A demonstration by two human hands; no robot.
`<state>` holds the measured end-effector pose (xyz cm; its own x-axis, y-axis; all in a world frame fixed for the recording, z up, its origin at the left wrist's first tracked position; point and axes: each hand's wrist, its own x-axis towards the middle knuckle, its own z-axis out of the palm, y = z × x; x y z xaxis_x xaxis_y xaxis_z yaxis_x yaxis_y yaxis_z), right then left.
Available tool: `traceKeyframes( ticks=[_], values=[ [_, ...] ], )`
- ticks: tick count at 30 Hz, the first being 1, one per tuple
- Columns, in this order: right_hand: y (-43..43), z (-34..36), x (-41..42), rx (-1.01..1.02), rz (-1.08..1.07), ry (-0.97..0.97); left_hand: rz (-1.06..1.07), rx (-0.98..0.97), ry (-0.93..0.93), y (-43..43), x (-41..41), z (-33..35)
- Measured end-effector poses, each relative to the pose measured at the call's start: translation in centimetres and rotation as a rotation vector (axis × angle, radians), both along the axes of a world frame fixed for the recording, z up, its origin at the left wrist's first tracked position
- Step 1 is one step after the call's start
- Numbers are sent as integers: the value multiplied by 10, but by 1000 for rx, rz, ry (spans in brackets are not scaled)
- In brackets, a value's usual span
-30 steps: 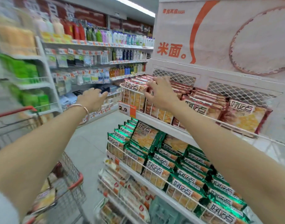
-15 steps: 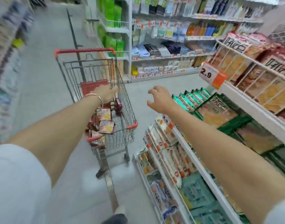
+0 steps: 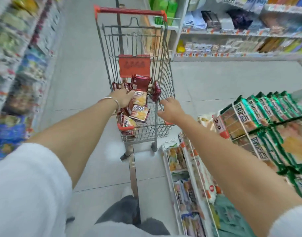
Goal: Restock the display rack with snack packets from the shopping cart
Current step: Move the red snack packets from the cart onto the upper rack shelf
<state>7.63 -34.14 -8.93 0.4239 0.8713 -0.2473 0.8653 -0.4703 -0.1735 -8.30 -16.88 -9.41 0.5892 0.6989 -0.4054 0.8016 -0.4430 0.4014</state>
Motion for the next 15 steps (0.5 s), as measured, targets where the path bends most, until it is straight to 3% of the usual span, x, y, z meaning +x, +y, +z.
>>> traceKeyframes(
  ticks=[15],
  values=[
    [109, -71, 74, -163, -13, 163, -6, -219, 57, 87, 81, -64]
  ],
)
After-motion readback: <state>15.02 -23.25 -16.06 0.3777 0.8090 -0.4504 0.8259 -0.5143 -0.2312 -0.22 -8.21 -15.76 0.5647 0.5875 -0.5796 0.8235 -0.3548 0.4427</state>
